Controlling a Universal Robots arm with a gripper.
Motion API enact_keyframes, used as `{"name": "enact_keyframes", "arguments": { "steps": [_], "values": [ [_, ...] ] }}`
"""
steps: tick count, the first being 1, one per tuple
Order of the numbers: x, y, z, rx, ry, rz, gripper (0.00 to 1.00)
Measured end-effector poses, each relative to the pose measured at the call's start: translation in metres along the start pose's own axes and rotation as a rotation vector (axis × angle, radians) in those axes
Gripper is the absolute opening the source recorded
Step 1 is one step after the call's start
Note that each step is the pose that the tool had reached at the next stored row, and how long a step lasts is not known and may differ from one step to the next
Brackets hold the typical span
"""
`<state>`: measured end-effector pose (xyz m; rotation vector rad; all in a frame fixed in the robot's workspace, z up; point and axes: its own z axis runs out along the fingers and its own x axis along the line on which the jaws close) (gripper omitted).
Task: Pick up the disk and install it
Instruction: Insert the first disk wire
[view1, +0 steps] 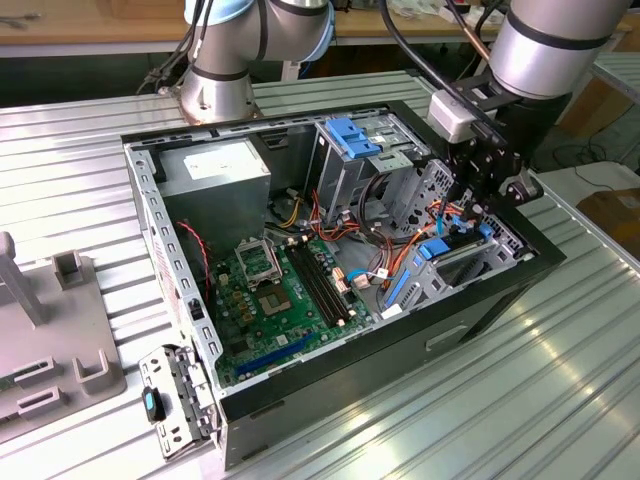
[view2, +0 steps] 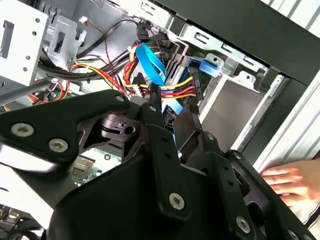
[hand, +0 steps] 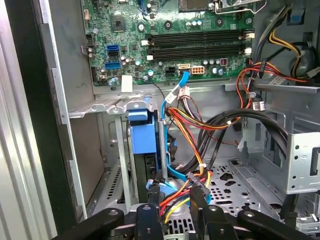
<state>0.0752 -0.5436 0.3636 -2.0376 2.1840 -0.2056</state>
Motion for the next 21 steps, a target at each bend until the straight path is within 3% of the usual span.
{"name": "enact_keyframes", "arguments": {
  "steps": [1, 4, 5, 15, 21],
  "values": [
    [0.0, -0.0002, 0.0002, -0.0004, -0.0059, -0.021, 0.37],
    [-0.0001, -0.002, 0.0004, -0.0024, -0.0412, -0.041, 0.37],
    [0.0008, -0.005, 0.0011, -0.0065, -0.0449, -0.042, 0.37],
    [0.0111, -0.006, 0.0011, -0.0088, -0.0474, -0.059, 0.37],
    [0.0124, -0.0061, 0.0012, -0.013, -0.0578, -0.125, 0.37]
  ]
}}
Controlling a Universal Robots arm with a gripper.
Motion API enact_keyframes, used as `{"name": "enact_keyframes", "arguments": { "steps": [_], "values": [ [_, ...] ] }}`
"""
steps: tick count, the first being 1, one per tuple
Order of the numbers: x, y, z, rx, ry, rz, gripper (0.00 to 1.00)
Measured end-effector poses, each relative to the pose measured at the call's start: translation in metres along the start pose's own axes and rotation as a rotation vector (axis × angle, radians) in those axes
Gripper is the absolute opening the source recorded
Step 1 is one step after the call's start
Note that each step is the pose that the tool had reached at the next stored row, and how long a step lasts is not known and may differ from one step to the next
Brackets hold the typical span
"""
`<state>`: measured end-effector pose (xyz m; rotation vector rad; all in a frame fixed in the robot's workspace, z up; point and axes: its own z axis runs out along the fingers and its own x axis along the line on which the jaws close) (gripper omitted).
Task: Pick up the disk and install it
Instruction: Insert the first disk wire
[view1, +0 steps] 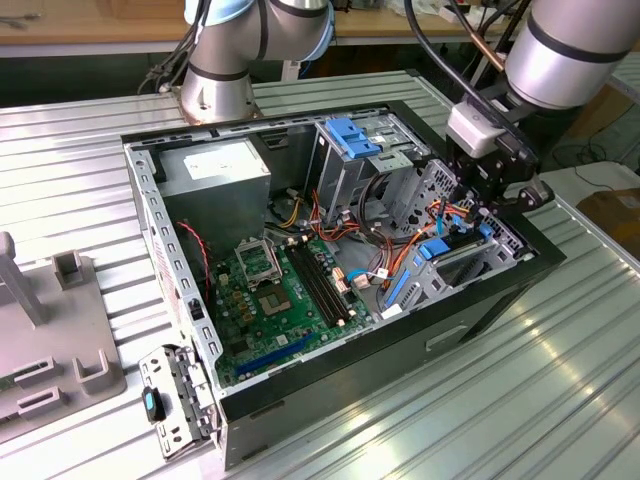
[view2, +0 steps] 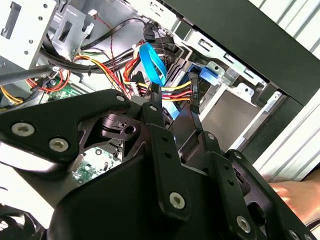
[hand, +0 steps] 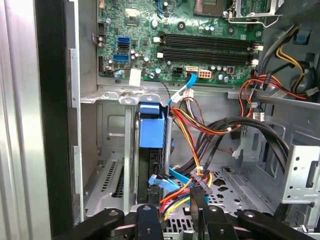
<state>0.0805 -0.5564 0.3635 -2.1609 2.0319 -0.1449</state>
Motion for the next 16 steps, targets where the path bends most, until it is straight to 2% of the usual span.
{"name": "enact_keyframes", "arguments": {
  "steps": [5, 11, 12, 16],
  "values": [
    [0.0009, -0.0001, -0.0001, -0.0014, -0.0014, -0.008, 0.37],
    [0.0031, -0.0043, 0.0007, -0.0034, -0.0007, -0.008, 0.37],
    [0.0052, -0.0063, 0.001, -0.0045, -0.0009, -0.008, 0.37],
    [0.0061, -0.0143, 0.0027, -0.0104, -0.0012, -0.014, 0.37]
  ]
}}
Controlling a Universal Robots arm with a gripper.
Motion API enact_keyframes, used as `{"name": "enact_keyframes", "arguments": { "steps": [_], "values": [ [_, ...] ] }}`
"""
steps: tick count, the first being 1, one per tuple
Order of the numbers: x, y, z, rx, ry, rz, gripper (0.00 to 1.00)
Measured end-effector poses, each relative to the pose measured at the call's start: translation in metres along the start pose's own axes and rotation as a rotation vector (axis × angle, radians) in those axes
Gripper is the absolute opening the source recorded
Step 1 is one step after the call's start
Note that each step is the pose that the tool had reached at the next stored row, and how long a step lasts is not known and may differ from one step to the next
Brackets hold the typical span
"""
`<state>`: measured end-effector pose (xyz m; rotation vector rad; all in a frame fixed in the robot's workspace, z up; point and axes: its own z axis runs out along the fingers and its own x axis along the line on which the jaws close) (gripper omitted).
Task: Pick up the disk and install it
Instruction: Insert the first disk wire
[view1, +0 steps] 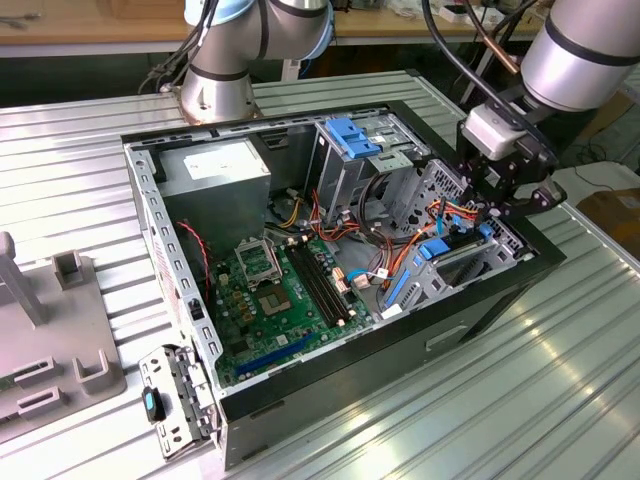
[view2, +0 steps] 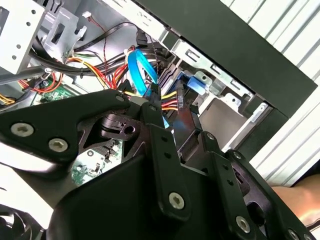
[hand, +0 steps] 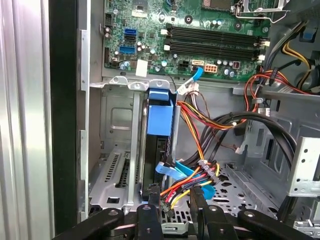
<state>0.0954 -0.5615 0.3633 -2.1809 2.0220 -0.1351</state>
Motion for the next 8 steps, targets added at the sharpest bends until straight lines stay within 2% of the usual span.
{"name": "enact_keyframes", "arguments": {
  "steps": [5, 7, 8],
  "values": [
    [0.0012, 0.0016, -0.0003, -0.0035, -0.0086, -0.067, 0.37],
    [0.003, 0.0024, -0.0005, -0.0039, -0.0088, -0.073, 0.37],
    [0.0063, 0.0036, -0.0006, -0.0041, -0.0093, -0.076, 0.37]
  ]
}}
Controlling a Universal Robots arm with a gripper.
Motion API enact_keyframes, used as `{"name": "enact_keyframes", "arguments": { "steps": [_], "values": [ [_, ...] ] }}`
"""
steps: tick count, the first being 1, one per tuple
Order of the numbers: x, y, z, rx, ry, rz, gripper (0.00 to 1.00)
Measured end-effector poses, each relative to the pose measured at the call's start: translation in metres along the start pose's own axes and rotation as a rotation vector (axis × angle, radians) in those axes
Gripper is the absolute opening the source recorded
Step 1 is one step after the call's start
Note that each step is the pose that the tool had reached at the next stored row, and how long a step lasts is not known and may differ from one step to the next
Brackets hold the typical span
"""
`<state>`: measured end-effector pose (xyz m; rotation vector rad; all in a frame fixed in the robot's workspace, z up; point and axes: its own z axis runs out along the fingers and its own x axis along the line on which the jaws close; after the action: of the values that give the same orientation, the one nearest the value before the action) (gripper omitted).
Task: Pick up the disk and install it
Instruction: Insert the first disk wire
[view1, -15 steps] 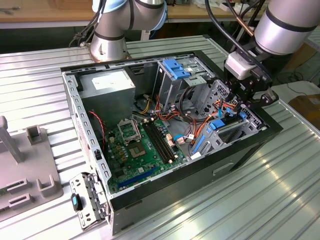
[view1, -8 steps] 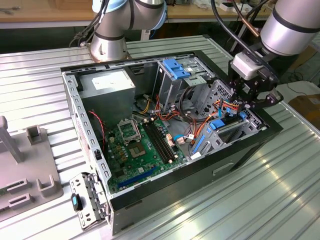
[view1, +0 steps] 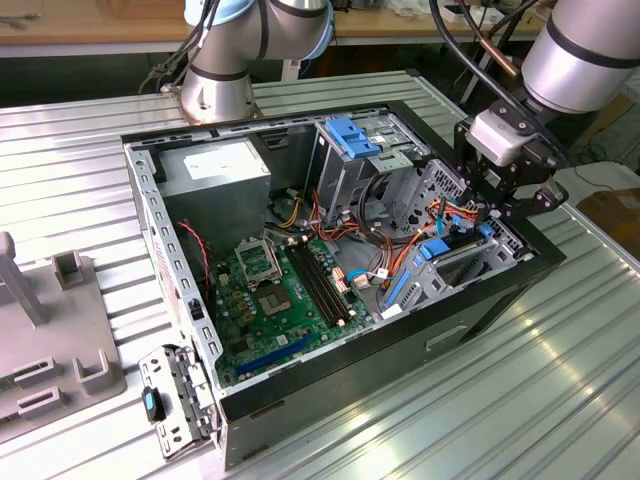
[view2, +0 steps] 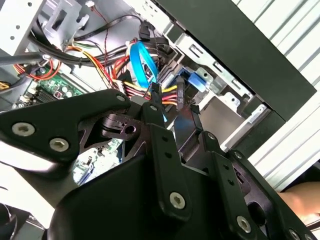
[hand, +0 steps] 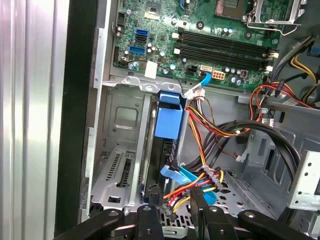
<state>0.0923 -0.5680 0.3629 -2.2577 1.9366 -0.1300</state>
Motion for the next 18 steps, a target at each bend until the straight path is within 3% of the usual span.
{"name": "enact_keyframes", "arguments": {
  "steps": [3, 5, 6, 10, 14, 18],
  "values": [
    [0.0075, 0.002, 0.0007, -0.0048, -0.0013, -0.003, 0.37],
    [0.0114, 0.0035, 0.0054, -0.0186, -0.0059, -0.015, 0.37],
    [0.0114, 0.0035, 0.0059, -0.0199, -0.0071, -0.023, 0.37],
    [0.0111, 0.003, 0.0065, -0.0213, -0.0127, -0.055, 0.37],
    [0.0106, 0.0026, 0.0065, -0.0218, -0.0136, -0.063, 0.37],
    [0.0112, -0.0027, 0.0074, -0.022, -0.0147, -0.069, 0.37]
  ]
}}
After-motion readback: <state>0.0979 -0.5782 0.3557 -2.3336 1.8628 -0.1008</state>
